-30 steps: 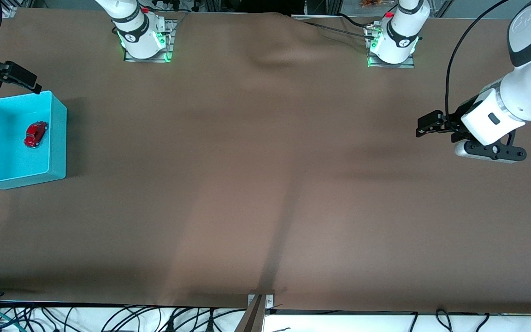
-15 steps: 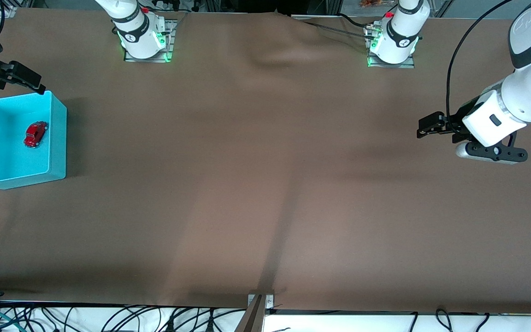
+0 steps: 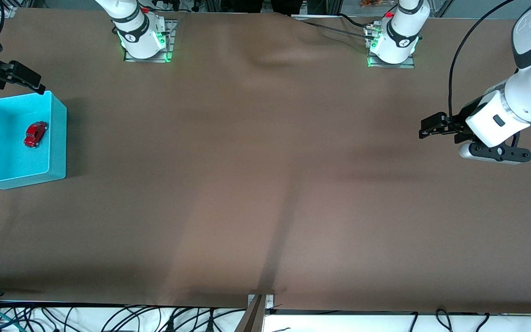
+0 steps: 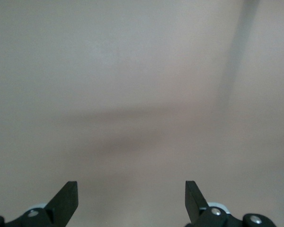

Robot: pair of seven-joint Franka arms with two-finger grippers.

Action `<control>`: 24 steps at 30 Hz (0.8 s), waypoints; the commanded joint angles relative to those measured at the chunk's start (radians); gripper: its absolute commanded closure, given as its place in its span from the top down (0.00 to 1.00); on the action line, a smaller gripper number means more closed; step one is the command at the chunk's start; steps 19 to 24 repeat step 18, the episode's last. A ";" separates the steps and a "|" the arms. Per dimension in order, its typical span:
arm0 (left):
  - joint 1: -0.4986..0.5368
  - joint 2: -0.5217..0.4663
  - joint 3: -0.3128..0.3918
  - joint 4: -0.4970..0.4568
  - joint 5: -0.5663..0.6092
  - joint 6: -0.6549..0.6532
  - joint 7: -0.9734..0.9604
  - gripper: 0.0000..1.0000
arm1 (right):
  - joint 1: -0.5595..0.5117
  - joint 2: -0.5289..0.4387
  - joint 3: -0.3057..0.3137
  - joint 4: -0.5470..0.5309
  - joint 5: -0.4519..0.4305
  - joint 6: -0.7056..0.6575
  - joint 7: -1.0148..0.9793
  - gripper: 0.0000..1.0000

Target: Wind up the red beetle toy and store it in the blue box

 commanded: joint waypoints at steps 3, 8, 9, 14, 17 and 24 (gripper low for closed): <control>0.003 0.005 -0.001 0.020 -0.016 -0.007 0.007 1.00 | 0.001 0.013 -0.001 0.033 0.003 -0.023 0.001 1.00; -0.003 0.005 -0.002 0.020 -0.014 -0.007 0.007 1.00 | 0.001 0.013 -0.001 0.034 0.003 -0.021 0.001 1.00; -0.005 0.005 -0.002 0.020 -0.014 -0.007 0.007 1.00 | 0.001 0.013 -0.001 0.034 0.003 -0.021 0.001 1.00; -0.010 0.005 -0.002 0.018 -0.014 -0.007 0.004 1.00 | 0.001 0.013 -0.001 0.034 0.003 -0.020 0.001 1.00; -0.010 0.005 -0.002 0.018 -0.014 -0.007 0.004 1.00 | 0.001 0.013 -0.001 0.034 0.003 -0.020 0.001 1.00; -0.010 0.005 -0.002 0.018 -0.016 -0.007 0.004 1.00 | 0.001 0.013 -0.001 0.034 0.003 -0.021 0.001 1.00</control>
